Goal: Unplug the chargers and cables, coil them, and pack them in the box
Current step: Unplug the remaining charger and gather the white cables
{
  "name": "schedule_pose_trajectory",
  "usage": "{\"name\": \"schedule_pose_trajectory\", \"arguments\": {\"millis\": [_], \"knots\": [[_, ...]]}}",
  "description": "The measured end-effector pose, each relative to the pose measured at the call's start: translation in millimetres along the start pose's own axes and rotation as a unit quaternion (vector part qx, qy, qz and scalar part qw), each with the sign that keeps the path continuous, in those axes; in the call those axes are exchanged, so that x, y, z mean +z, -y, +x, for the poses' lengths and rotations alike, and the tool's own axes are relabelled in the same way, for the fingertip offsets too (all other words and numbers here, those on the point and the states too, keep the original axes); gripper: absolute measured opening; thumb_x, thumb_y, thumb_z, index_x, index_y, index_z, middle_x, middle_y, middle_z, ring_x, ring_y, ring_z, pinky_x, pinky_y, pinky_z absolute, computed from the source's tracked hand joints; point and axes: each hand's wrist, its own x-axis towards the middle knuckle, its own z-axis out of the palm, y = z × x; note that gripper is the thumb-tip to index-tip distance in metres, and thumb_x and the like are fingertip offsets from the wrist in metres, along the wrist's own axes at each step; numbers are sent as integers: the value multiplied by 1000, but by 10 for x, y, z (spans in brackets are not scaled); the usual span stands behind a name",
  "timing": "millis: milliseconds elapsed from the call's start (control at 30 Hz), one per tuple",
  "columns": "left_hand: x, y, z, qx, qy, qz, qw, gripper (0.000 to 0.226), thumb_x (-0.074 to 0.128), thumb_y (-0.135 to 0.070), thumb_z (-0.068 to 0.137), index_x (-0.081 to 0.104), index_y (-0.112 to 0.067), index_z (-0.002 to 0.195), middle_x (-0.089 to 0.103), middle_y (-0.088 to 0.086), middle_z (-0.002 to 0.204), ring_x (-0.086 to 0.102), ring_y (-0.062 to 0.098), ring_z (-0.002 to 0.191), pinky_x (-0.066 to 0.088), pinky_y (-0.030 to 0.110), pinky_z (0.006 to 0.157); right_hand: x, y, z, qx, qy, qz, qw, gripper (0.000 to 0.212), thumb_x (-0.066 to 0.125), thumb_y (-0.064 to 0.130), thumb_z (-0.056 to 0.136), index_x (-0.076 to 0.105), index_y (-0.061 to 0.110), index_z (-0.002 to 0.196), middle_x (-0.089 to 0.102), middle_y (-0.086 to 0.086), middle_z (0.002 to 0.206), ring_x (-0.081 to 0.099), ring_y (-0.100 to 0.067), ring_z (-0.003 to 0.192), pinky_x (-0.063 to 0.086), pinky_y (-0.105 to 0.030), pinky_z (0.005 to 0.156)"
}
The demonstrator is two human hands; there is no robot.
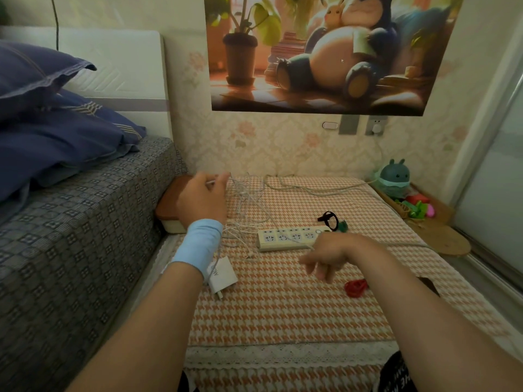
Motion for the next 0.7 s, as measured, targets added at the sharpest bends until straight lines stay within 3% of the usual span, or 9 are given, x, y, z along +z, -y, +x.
{"name": "schedule_pose_trajectory", "arguments": {"millis": [33, 100, 200, 300, 433, 500, 600, 667, 700], "knots": [[-41, 35, 65, -29, -31, -21, 999, 29, 59, -51, 89, 60, -24, 80, 70, 3, 91, 57, 23, 77, 40, 29, 69, 6, -45, -6, 19, 12, -27, 999, 32, 60, 41, 99, 75, 15, 88, 73, 4, 67, 73, -15, 67, 52, -34, 80], [-101, 158, 204, -36, -50, -2, 998, 31, 58, -51, 90, 62, -22, 83, 69, 6, 95, 59, 27, 81, 43, 33, 70, -21, -91, 9, 21, -7, 9, 1000, 27, 62, 37, 98, 73, 15, 86, 62, 5, 57, 62, -15, 57, 49, -31, 70], [-85, 332, 276, 5, 24, 150, 988, 30, 60, -45, 91, 71, -17, 96, 65, 13, 108, 55, 36, 104, 47, 45, 82, -81, 2, 19, -17, -70, 64, 995, 30, 64, 42, 95, 70, 13, 93, 45, 0, 64, 35, -15, 53, 38, -29, 55], [-15, 350, 172, 68, 104, 290, 949, 25, 64, -32, 87, 67, -25, 111, 59, 13, 123, 48, 38, 116, 40, 45, 95, -66, 200, -38, -90, -96, 67, 989, 20, 60, 30, 100, 68, 14, 89, 51, 6, 83, 38, -8, 63, 30, -22, 59], [140, 152, -6, 284, 197, 151, 926, 50, 51, -1, 80, 60, -22, 124, 60, 4, 127, 52, 30, 120, 45, 45, 100, 14, 372, -61, -200, -107, 95, 969, 26, 54, 27, 104, 77, 17, 110, 51, 4, 68, 40, -5, 50, 31, -24, 55], [171, -5, -192, 243, 361, 37, 900, 62, 48, 5, 83, 53, -29, 135, 57, -2, 134, 51, 20, 125, 46, 38, 102, 74, 399, -34, -244, -104, 133, 955, 25, 52, 26, 105, 76, 20, 110, 52, -8, 64, 42, -13, 46, 36, -29, 51], [241, -56, -387, 181, 489, 17, 853, 42, 49, -10, 94, 56, -30, 129, 67, -2, 110, 63, 14, 88, 49, 22, 69, 97, 417, 7, -264, -128, 189, 937, 26, 54, 25, 105, 76, 24, 91, 55, -11, 61, 47, -19, 45, 41, -32, 51], [230, -8, -338, 198, 469, 88, 856, 15, 52, -32, 97, 66, -27, 102, 63, -4, 79, 55, 14, 68, 41, 25, 57, 89, 407, 21, -255, -144, 208, 933, 24, 58, 28, 103, 76, 22, 87, 60, -5, 59, 52, -18, 44, 42, -30, 47], [204, 20, -261, 199, 456, 119, 859, 23, 51, -41, 97, 66, -26, 86, 59, -4, 69, 53, 15, 63, 40, 26, 56, 79, 388, 27, -242, -153, 206, 936, 22, 62, 30, 100, 77, 19, 88, 62, -3, 60, 54, -17, 44, 42, -28, 45]]}}
